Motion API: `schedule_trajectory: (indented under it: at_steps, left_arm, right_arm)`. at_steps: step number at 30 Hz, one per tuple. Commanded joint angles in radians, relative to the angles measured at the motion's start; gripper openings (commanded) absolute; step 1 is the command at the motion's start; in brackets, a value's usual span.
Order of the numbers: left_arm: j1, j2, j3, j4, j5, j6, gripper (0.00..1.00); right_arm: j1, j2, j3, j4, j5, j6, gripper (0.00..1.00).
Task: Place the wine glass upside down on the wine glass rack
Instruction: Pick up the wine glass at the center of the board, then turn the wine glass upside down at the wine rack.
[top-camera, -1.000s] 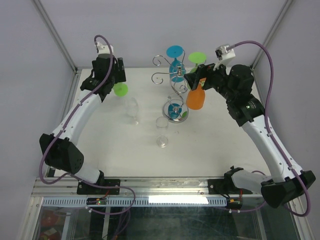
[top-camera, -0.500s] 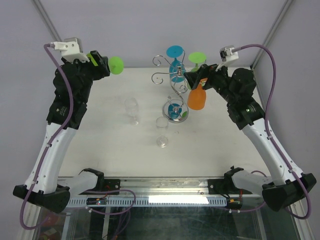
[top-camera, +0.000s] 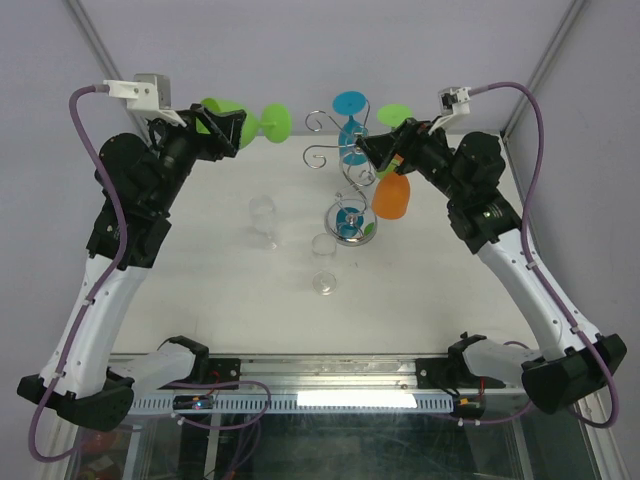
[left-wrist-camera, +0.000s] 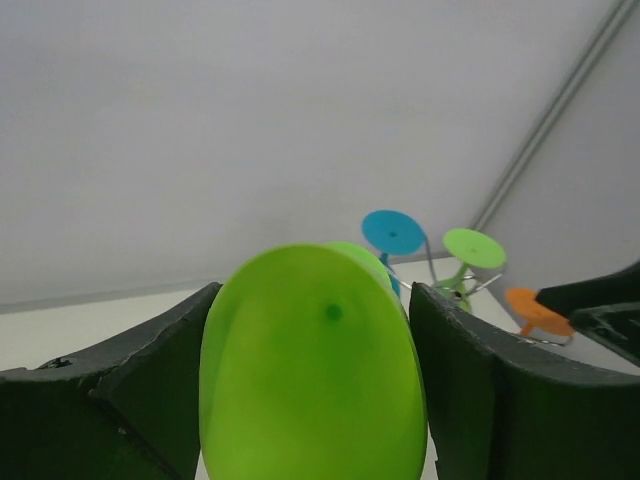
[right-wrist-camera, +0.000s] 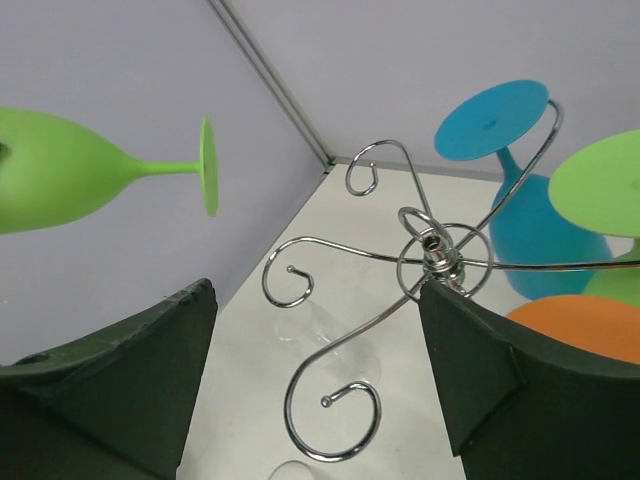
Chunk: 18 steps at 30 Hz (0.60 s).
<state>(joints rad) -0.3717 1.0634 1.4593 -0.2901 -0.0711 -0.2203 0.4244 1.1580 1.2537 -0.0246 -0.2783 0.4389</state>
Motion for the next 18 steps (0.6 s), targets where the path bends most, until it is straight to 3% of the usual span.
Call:
schedule_trajectory:
  at_steps: [1,18]
  left_arm:
    - [-0.067,0.009,0.092,0.114,0.08,-0.039,0.69]
    - [-0.257,0.09,0.107,0.195,0.068,-0.035,0.7]
  right_arm:
    - [0.03,0.022,0.067,0.094,-0.011,0.138,0.83]
    - [0.149,0.071,0.118,0.086,0.114,0.09,0.75]
